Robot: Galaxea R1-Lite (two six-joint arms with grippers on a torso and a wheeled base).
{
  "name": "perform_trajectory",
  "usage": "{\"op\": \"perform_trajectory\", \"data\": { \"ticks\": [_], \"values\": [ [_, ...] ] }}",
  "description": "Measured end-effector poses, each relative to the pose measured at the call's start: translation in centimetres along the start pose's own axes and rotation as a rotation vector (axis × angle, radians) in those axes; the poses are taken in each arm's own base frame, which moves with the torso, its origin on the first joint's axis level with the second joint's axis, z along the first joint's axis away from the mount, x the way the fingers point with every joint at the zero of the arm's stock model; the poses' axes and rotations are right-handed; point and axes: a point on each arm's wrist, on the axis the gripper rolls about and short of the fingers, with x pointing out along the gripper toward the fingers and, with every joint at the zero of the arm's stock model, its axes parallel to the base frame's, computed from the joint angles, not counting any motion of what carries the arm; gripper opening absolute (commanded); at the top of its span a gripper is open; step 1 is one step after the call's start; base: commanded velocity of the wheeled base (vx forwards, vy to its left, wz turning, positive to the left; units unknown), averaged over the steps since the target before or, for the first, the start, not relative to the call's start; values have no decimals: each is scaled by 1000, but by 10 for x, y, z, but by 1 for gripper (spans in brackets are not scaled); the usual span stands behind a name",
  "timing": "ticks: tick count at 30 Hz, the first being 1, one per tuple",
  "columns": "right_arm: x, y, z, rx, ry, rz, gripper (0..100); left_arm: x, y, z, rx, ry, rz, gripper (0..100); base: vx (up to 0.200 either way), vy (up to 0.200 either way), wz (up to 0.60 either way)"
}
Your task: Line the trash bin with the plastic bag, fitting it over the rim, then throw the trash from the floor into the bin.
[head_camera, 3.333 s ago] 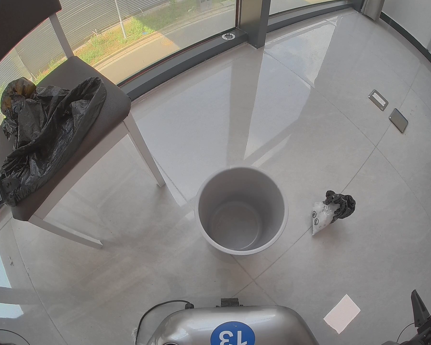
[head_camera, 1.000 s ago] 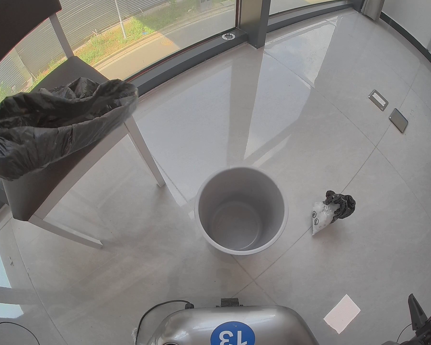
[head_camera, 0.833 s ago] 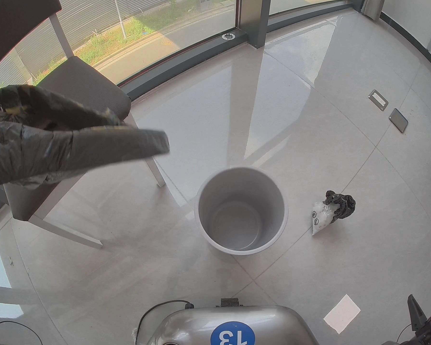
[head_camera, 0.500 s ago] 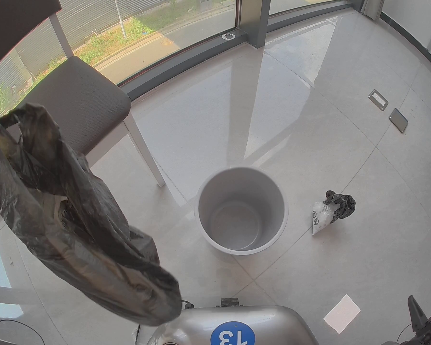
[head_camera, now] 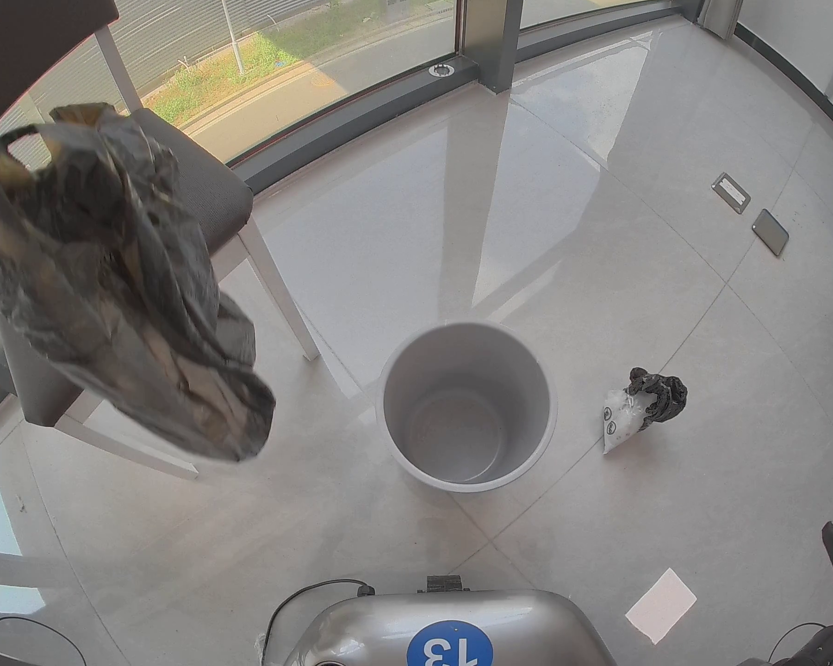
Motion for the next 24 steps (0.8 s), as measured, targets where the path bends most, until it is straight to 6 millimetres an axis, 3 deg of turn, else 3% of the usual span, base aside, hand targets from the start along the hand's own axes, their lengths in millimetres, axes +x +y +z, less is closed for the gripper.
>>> {"op": "perform_trajectory", "data": {
  "ticks": [6, 12, 24],
  "values": [
    [19, -2, 11, 34, 141, 11, 100, -10, -9, 19, -10, -79, -33, 0, 0, 0, 0],
    [53, -6, 30, 91, 251, 18, 100, -9, -10, 26, -14, -95, -61, 0, 0, 0, 0],
    [174, 1, 57, 153, 344, 135, 100, 0, -10, 36, -35, -123, -111, 0, 0, 0, 0]
  ]
}}
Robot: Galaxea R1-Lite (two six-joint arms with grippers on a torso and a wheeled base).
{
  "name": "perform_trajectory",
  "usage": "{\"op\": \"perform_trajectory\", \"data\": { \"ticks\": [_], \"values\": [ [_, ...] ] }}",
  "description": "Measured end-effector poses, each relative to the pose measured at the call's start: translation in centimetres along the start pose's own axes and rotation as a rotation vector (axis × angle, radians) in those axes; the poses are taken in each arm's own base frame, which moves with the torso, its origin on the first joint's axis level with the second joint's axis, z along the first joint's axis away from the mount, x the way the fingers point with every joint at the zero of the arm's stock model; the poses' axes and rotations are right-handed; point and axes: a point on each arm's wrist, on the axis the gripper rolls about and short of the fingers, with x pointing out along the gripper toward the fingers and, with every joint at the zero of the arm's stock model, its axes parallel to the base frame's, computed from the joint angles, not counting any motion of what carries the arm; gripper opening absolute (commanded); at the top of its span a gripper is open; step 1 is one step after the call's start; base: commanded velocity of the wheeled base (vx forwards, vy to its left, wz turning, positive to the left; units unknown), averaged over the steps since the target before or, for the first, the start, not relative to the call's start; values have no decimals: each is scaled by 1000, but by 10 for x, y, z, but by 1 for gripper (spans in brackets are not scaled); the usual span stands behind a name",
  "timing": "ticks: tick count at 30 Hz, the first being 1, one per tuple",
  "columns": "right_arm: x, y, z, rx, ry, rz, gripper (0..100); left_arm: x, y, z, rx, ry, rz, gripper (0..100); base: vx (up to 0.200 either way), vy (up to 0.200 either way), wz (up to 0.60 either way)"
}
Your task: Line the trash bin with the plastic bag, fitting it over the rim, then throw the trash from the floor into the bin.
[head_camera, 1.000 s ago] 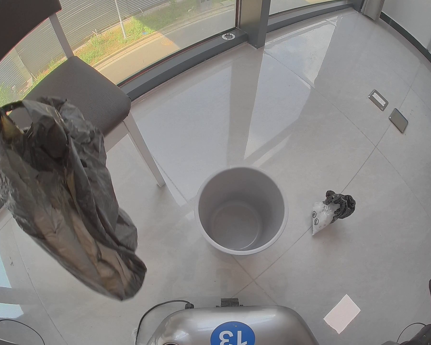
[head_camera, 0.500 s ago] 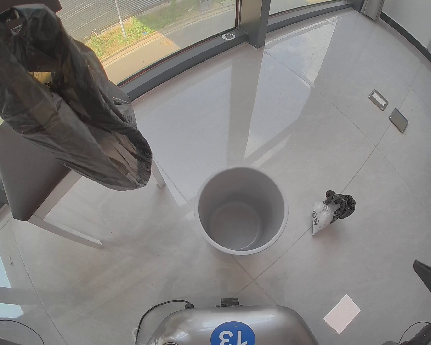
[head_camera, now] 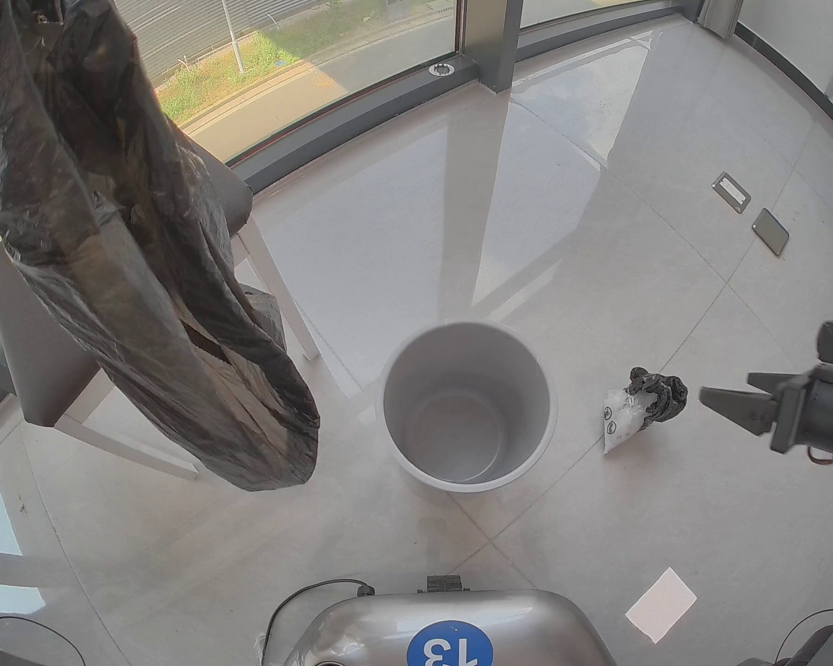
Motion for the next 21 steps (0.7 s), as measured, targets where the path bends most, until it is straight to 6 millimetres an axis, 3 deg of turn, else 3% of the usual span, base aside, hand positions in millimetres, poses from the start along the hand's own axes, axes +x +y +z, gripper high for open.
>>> {"op": "perform_trajectory", "data": {
  "ticks": [10, 21],
  "values": [
    [91, 48, 37, 58, 34, 196, 100, 6, 0, 6, -16, -33, -36, 0, 0, 0, 0],
    [145, 104, 53, 135, 70, 394, 100, 9, 1, 9, -26, -45, -53, 0, 0, 0, 0]
  ]
}}
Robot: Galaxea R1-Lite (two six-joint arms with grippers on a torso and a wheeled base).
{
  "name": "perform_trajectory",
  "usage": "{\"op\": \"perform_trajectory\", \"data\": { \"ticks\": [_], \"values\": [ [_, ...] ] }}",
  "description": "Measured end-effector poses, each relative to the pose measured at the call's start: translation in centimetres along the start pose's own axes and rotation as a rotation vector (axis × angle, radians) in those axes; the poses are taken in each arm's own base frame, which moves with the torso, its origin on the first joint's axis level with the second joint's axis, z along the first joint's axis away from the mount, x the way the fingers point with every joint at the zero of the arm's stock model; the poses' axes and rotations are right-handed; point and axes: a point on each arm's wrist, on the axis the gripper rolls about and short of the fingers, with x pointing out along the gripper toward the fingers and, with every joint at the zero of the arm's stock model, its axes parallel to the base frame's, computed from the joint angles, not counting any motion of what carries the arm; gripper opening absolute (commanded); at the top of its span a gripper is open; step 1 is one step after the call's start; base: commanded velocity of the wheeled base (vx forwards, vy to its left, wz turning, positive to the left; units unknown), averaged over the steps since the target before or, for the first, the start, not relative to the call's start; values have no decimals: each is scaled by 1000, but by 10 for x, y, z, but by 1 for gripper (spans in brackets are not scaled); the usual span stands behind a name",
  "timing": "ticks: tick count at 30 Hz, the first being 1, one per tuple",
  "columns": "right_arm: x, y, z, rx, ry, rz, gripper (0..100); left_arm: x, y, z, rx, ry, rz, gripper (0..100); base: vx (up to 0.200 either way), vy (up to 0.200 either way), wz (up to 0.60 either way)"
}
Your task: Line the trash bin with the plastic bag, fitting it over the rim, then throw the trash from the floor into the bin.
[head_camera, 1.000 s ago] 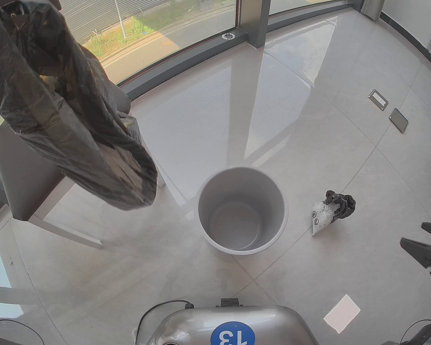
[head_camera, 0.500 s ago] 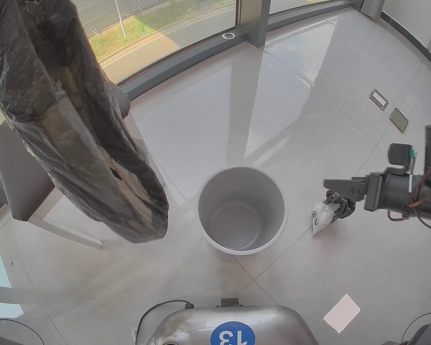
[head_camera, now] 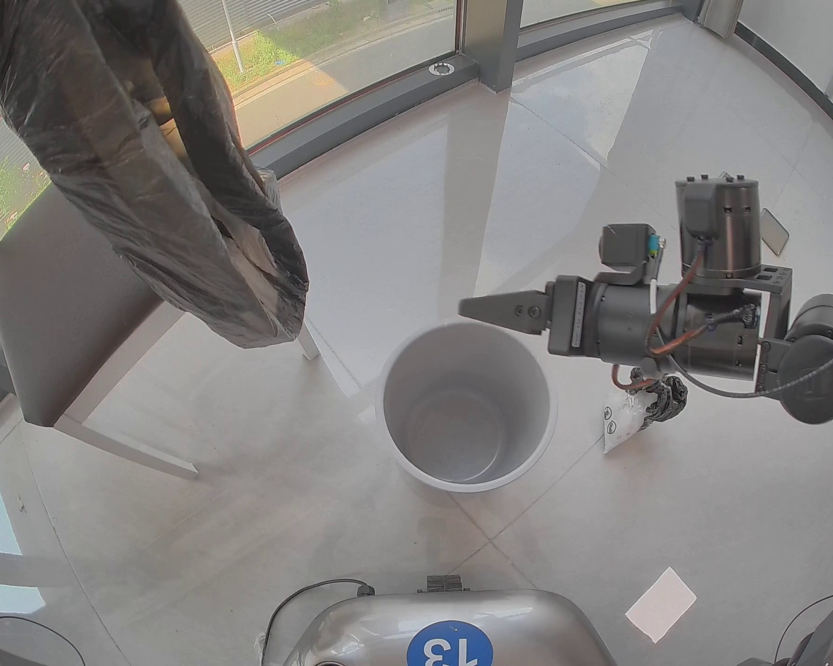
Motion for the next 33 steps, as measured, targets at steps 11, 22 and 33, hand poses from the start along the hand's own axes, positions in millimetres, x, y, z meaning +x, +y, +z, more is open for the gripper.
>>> {"op": "perform_trajectory", "data": {
  "ticks": [11, 22, 33],
  "values": [
    [44, 25, -4, 19, -8, 138, 100, 1, -3, 6, -31, -38, -47, 0, 0, 0, 0],
    [62, 47, -16, 22, 9, 208, 100, 7, 0, 8, -29, -51, -73, 0, 0, 0, 0],
    [68, 55, -22, 17, 6, 241, 100, 19, 5, 11, -48, -75, -93, 0, 0, 0, 0]
  ]
}}
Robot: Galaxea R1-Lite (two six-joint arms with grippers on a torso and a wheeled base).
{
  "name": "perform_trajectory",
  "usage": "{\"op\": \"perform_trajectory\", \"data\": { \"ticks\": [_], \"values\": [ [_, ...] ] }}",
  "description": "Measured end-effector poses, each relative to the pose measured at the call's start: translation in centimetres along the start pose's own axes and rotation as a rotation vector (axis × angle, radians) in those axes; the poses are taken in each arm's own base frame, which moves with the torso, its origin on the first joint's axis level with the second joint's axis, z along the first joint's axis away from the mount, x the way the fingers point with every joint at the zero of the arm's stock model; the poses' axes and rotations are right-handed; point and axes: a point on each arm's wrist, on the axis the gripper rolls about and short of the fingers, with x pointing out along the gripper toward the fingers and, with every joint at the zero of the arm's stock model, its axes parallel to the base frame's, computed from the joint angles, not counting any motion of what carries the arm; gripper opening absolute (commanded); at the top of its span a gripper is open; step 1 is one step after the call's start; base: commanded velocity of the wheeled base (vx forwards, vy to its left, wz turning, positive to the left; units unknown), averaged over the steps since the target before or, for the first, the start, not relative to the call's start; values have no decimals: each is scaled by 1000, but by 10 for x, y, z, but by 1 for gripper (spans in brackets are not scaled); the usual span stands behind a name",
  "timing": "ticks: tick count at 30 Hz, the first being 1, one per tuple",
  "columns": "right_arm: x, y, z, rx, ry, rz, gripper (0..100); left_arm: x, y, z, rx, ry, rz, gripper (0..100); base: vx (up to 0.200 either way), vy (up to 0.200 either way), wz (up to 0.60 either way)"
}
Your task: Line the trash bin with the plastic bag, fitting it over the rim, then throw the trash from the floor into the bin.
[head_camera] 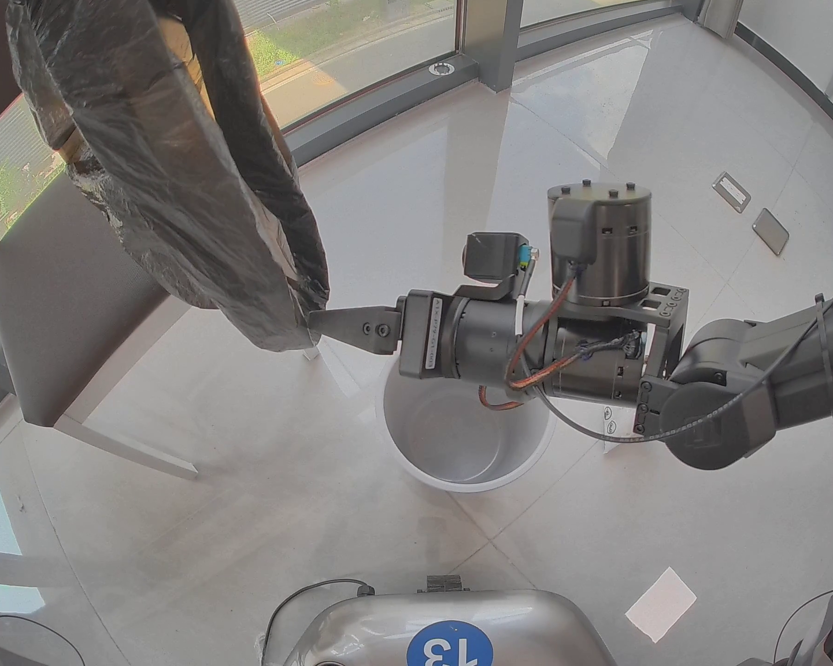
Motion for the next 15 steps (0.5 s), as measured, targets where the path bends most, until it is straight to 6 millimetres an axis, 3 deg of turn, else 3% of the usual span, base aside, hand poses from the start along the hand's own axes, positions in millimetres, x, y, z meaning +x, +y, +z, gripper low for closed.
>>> {"op": "perform_trajectory", "data": {
  "ticks": [15],
  "values": [
    [26, -4, -2, -1, -7, 12, 100, 1, -2, 2, -24, -7, -37, 0, 0, 0, 0]
  ]
}}
